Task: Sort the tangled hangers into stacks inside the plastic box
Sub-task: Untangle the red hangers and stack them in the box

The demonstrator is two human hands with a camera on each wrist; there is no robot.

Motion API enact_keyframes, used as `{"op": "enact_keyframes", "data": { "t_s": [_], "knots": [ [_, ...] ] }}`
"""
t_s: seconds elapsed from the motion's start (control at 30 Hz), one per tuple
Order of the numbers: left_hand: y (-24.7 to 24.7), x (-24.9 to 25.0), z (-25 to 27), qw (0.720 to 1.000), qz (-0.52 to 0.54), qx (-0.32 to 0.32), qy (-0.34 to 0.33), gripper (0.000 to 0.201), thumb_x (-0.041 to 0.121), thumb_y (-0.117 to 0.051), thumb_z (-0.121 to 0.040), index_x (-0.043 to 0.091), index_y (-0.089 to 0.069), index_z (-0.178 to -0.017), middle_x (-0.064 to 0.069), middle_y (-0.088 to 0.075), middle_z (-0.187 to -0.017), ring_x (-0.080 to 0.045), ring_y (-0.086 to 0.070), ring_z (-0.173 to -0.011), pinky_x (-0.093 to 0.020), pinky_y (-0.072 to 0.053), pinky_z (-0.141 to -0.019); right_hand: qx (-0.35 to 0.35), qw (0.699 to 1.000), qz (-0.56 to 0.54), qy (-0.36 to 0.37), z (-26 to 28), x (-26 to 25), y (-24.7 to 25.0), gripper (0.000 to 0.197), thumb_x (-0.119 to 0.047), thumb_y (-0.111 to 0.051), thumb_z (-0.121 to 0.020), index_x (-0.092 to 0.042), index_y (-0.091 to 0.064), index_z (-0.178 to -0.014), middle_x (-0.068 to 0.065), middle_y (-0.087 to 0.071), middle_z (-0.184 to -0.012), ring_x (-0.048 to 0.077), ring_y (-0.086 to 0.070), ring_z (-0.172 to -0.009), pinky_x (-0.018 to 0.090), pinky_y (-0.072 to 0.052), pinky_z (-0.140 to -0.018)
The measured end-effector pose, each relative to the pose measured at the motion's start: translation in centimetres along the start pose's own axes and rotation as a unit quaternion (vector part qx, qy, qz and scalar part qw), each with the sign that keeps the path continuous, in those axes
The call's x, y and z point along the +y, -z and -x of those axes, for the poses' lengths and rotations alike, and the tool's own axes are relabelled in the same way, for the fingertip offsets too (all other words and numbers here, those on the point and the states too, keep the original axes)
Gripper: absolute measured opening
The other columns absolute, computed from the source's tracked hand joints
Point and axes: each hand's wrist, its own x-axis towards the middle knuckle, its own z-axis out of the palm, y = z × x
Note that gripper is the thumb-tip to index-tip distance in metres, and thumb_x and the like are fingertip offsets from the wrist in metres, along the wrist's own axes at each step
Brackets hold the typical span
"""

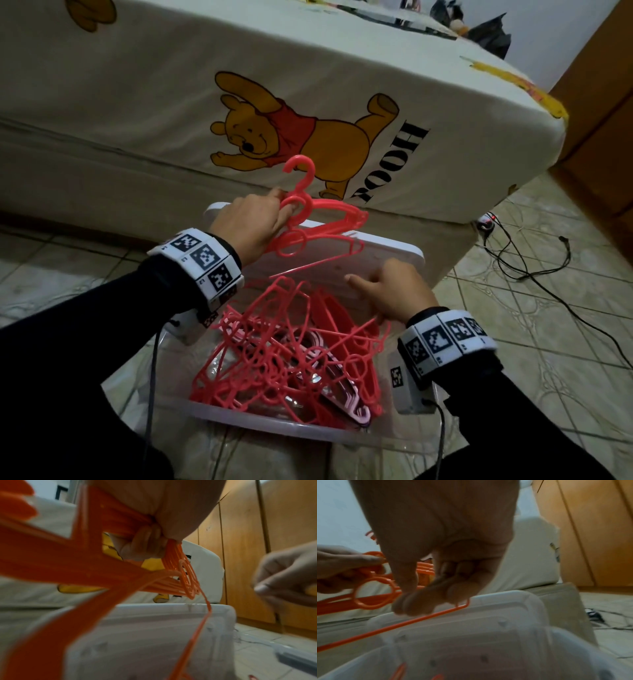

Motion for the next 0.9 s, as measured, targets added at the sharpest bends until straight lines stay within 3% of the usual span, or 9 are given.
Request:
{"op": "enact_keyframes", "data": {
  "t_s": [0.03,0.1,0.2,0.27,0.37,0.43,0.57,0.73,0.9],
  "knots": [
    [-0.1,0.3,0.1,1.000,0.010,-0.002,-0.001,0.040,0.046,-0.026,-0.100,0.019,-0.046,-0.120,-0.012,-0.064,-0.088,-0.037,-0.061,-0.088,-0.037,-0.036,-0.064,0.014,0.997,-0.037,0.061,0.1,-0.7,-0.5,0.037,-0.048,-0.058,-0.088,-0.016,-0.066,-0.072,-0.001,-0.068,-0.067,0.015,-0.065,-0.068,0.031,-0.054,-0.066],
    [-0.5,1.0,0.4,0.998,0.057,-0.018,-0.007,0.039,0.046,-0.026,-0.100,0.016,-0.047,-0.115,-0.011,-0.065,-0.089,-0.037,-0.062,-0.088,-0.042,-0.045,-0.070,0.035,0.979,-0.138,0.145,0.4,-2.1,-1.6,0.012,-0.030,-0.063,-0.088,-0.020,-0.068,-0.093,-0.005,-0.069,-0.077,0.008,-0.064,-0.069,0.026,-0.053,-0.068],
    [-1.0,2.4,1.0,0.992,0.120,-0.028,-0.016,0.044,0.049,-0.025,-0.099,0.013,-0.050,-0.108,-0.013,-0.066,-0.090,-0.036,-0.061,-0.088,-0.048,-0.048,-0.075,0.032,0.952,-0.256,0.165,0.3,-3.5,-3.3,0.030,-0.018,-0.066,-0.085,-0.019,-0.062,-0.116,-0.002,-0.068,-0.078,0.009,-0.065,-0.061,0.019,-0.051,-0.063],
    [-1.2,3.1,1.3,0.989,0.145,-0.024,-0.021,0.042,0.047,-0.027,-0.099,0.013,-0.050,-0.107,-0.010,-0.065,-0.087,-0.034,-0.061,-0.085,-0.046,-0.049,-0.073,0.031,0.942,-0.301,0.147,0.3,-4.1,-4.1,0.031,-0.016,-0.067,-0.085,-0.013,-0.061,-0.116,0.003,-0.067,-0.081,0.015,-0.065,-0.063,0.026,-0.054,-0.063],
    [-1.4,3.7,1.5,0.981,0.188,-0.047,-0.024,0.032,0.046,-0.039,-0.097,0.016,-0.049,-0.102,-0.004,-0.064,-0.082,-0.028,-0.062,-0.081,-0.044,-0.050,-0.072,0.053,0.924,-0.361,0.117,0.0,-4.5,-4.9,0.015,-0.012,-0.068,-0.084,-0.007,-0.065,-0.098,0.011,-0.066,-0.080,0.027,-0.065,-0.069,0.042,-0.055,-0.061],
    [-1.3,3.8,1.6,0.976,0.204,-0.069,-0.014,0.044,0.061,-0.047,-0.087,0.020,-0.051,-0.103,0.002,-0.065,-0.084,-0.019,-0.063,-0.080,-0.042,-0.052,-0.075,0.080,0.920,-0.372,0.098,-0.3,-4.2,-5.1,0.004,-0.013,-0.069,-0.083,-0.011,-0.066,-0.084,0.009,-0.066,-0.075,0.031,-0.066,-0.072,0.050,-0.054,-0.067],
    [-0.3,2.8,0.9,0.979,0.198,-0.050,-0.004,0.076,0.087,-0.035,-0.060,0.024,-0.053,-0.099,0.010,-0.064,-0.088,-0.009,-0.061,-0.079,-0.033,-0.051,-0.071,0.119,0.915,-0.380,0.063,-0.8,-2.5,-4.5,0.020,-0.020,-0.070,-0.083,-0.022,-0.057,-0.068,-0.002,-0.059,-0.064,0.024,-0.060,-0.065,0.048,-0.053,-0.066],
    [0.8,-0.5,-0.3,0.987,0.160,0.013,0.033,0.066,0.088,-0.020,-0.069,0.031,-0.051,-0.086,0.009,-0.056,-0.072,-0.009,-0.052,-0.066,-0.030,-0.034,-0.057,0.065,0.934,-0.347,0.049,-0.1,-1.2,-4.8,0.019,-0.016,-0.065,-0.086,-0.017,-0.055,-0.070,0.004,-0.059,-0.065,0.026,-0.061,-0.064,0.045,-0.053,-0.064],
    [0.9,-1.3,-0.5,0.993,0.111,0.024,-0.015,0.056,0.084,-0.020,-0.071,0.031,-0.038,-0.070,0.008,-0.048,-0.064,-0.008,-0.044,-0.057,-0.030,-0.025,-0.051,-0.048,0.975,-0.150,0.156,1.4,-1.7,-5.1,0.008,-0.020,-0.060,-0.089,-0.014,-0.061,-0.083,-0.001,-0.062,-0.080,0.013,-0.058,-0.076,0.028,-0.044,-0.069]
  ]
}}
